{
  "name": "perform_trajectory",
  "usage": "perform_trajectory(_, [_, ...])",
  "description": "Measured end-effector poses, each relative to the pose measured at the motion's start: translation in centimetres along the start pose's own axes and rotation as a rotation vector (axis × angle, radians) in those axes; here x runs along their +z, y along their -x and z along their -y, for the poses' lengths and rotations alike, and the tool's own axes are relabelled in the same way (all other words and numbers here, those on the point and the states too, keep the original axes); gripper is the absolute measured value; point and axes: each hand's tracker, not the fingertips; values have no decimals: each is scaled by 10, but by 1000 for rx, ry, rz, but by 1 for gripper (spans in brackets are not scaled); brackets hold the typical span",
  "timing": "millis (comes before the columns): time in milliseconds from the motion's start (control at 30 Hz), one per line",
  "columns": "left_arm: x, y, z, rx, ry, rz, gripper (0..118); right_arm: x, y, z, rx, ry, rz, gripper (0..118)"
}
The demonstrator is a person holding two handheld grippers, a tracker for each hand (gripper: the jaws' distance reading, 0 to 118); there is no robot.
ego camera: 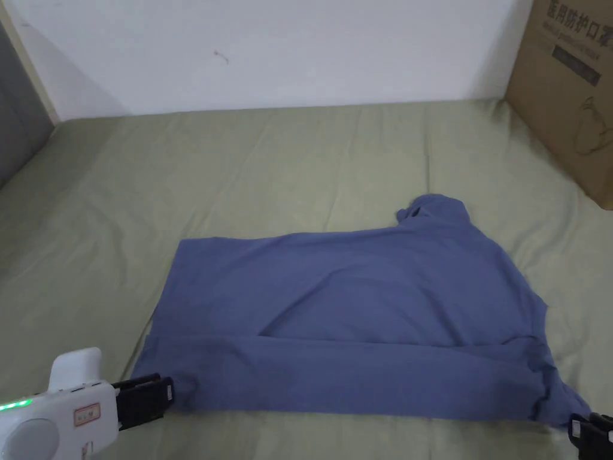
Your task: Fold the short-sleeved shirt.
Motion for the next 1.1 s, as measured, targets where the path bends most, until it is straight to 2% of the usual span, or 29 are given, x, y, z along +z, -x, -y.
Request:
perform_trajectory(67, [-13,1,-8,-2,12,-31,105,-1,-1,3,-4,9,3,0])
perform_trajectory(100, [-24,4,-8,11,56,-49,100,-2,-2,5,-4,13,10,0])
perform_trajectory(167, [-46,12,-2,93,98,-55,67,-6,-3,6,-13,20,18,0])
perform_trajectory(200, [-46,8,4,84,70,-147,66,-8,-4,6,-26,23,16,0])
perform_trajectory(233, [-38,2,5,30,19,-97,60,-12,-6,5,-37,24,20,0])
perform_trajectory(267, [-35,-1,4,-2,36,-116,52,-6,-2,-2,-46,23,32,6])
perform_trajectory(367, [-34,-6,-4,-18,49,-123,20,-21,-7,-13,-66,46,41,95])
perform_trajectory(400, [-33,-8,-7,-28,55,-100,12,-30,-11,-18,-74,53,42,109])
perform_trajectory(533, [-27,-14,-12,-91,69,-118,7,-57,-13,-36,-86,37,79,107])
perform_trajectory(567, [-23,-20,-14,-90,70,-120,6,-65,-15,-39,-84,36,80,102])
perform_trajectory(633, [-22,-22,-17,-85,71,-104,6,-87,-12,-43,-60,104,89,44])
perform_trajectory(700, [-17,-25,-18,-89,67,-100,5,-95,-1,-37,-111,135,72,32])
perform_trajectory(733, [-14,-26,-19,-91,61,-101,5,-90,5,-34,-107,87,108,26])
perform_trajectory(767, [-11,-27,-21,-98,58,-99,5,-85,9,-34,-66,71,96,23])
perform_trajectory(800, [-8,-27,-23,-109,54,-98,5,-83,9,-32,-63,76,81,23])
perform_trajectory(833, [-5,-28,-25,-113,53,-93,5,-81,9,-33,-93,86,12,9])
perform_trajectory(867, [-3,-29,-27,-120,56,-89,5,-77,9,-35,-91,91,36,7])
perform_trajectory(933, [6,-26,-29,-129,52,-81,5,-64,11,-37,-34,73,59,7])
perform_trajectory(1100, [30,-9,-20,-113,39,-42,5,-27,0,-40,-42,62,-6,7])
